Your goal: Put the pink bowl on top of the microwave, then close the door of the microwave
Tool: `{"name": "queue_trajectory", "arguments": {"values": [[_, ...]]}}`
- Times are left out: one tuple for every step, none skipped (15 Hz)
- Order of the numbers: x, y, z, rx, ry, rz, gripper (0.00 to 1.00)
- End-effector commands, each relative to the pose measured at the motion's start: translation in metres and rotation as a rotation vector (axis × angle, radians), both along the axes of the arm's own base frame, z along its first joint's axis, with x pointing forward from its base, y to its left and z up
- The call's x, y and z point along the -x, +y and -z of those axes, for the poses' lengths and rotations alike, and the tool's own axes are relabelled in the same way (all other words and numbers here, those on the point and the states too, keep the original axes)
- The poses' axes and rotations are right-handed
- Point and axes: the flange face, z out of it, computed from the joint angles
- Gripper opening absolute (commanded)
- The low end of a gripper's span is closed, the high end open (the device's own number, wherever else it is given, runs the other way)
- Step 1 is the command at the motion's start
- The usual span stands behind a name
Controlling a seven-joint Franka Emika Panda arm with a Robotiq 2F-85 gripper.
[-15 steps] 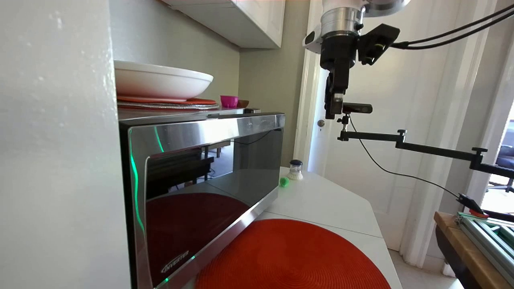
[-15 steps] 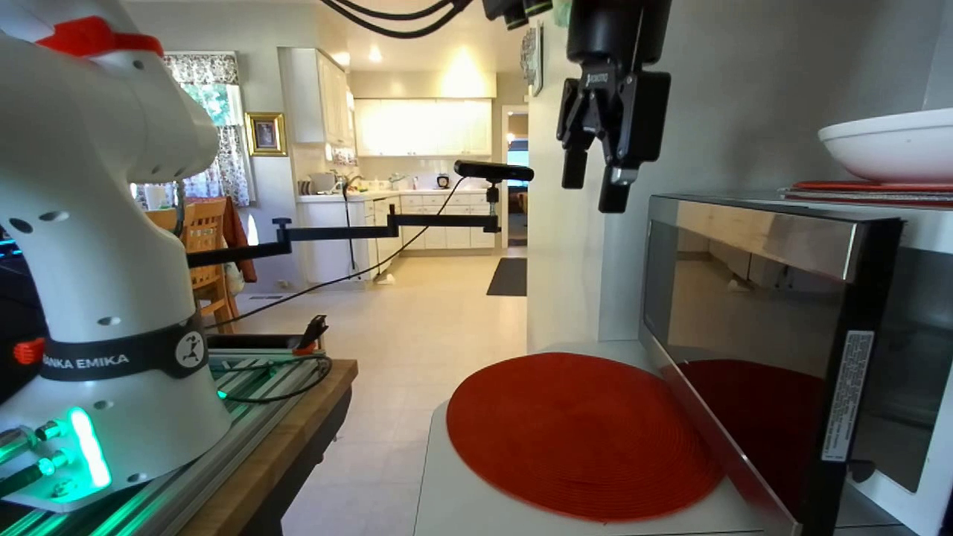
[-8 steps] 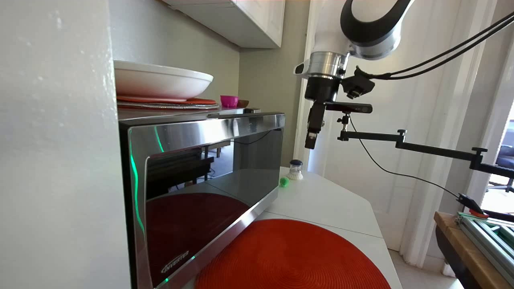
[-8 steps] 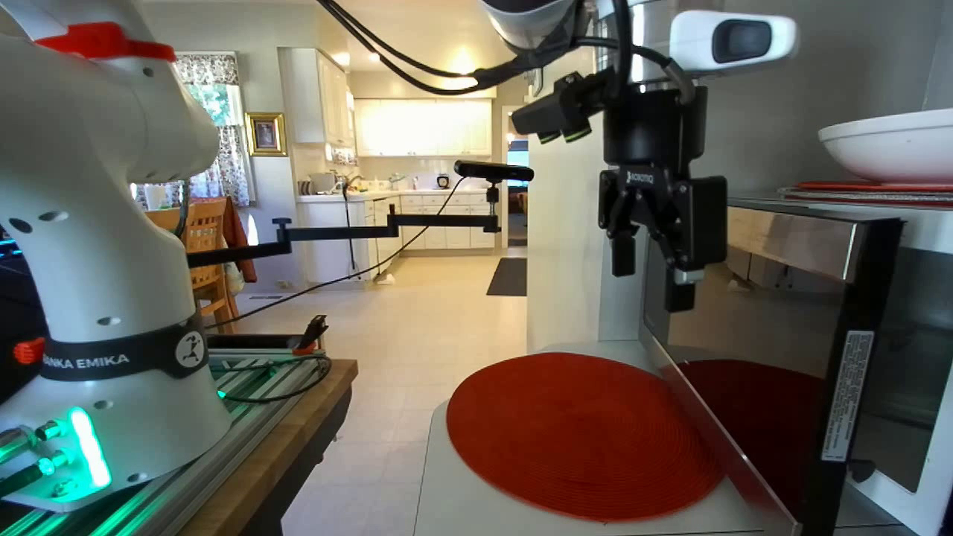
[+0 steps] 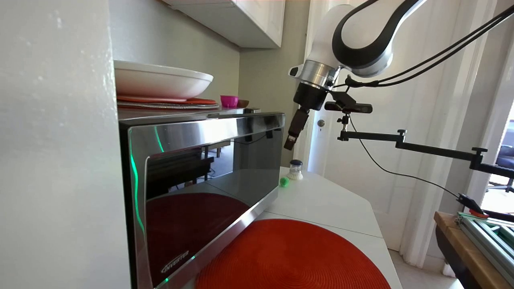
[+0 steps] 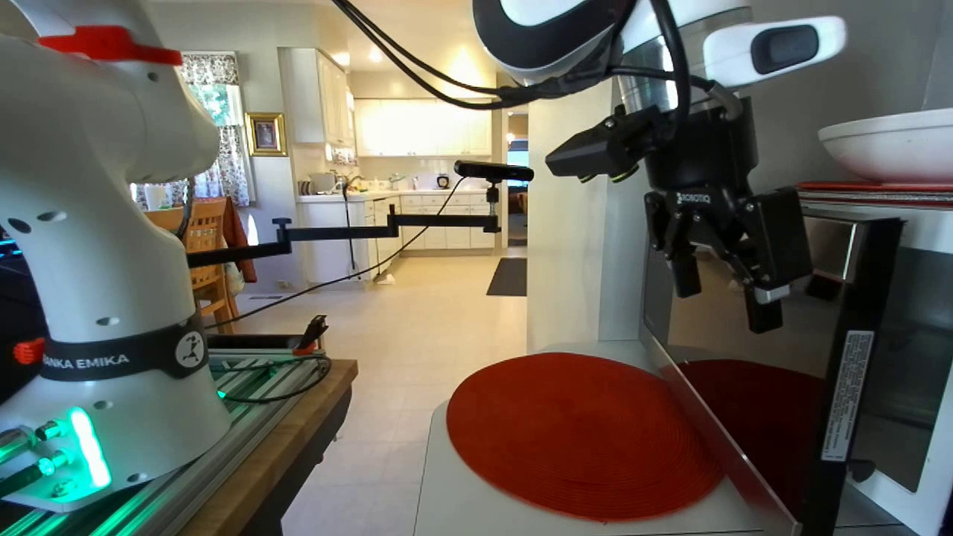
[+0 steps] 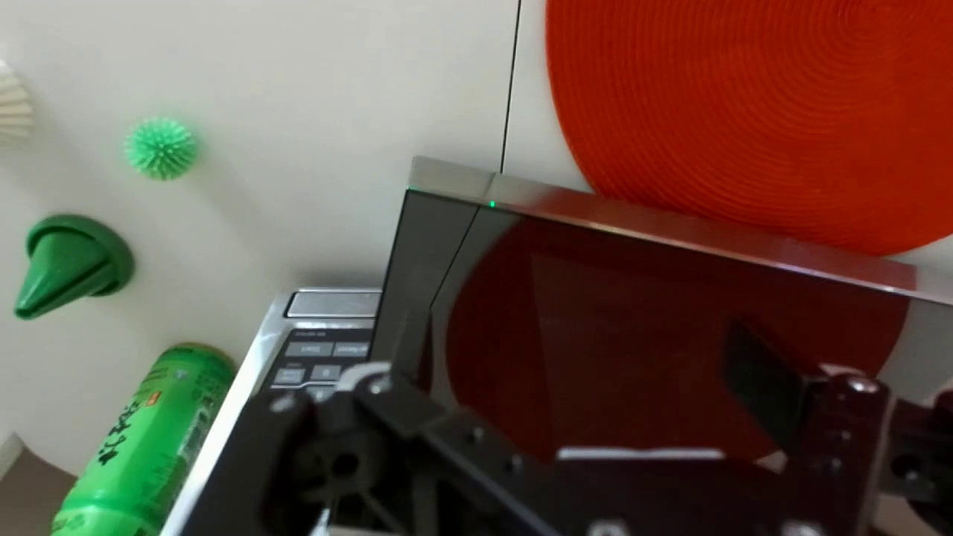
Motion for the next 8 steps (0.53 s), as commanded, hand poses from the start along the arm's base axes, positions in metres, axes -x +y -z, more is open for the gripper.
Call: {"name": "queue_trajectory", "arguments": {"values": [[-0.0065,-0.0024,0.0045,0.005,-0.056,0.003,1.0],[-0.0079,-0.0021,0.0055,0.006,-0.073,0.004,1.0],[-0.0094,-0.0019,0.0068,0.007,-0.086,0.008,1.0],[-0.0112,-0.0018,0.0079,0.007,-0.101,0.01,1.0],[-0.0122,-0.001,0.0085,0.001,-0.11,0.016,0.75],[-0.0127,0.0002,0.0086,-0.004,-0.118,0.018,0.73],[-0.0132,0.0012,0.0091,-0.007,-0.124,0.018,0.66],[-0.0136,0.0025,0.0089,-0.012,-0.127,0.019,0.56]]}}
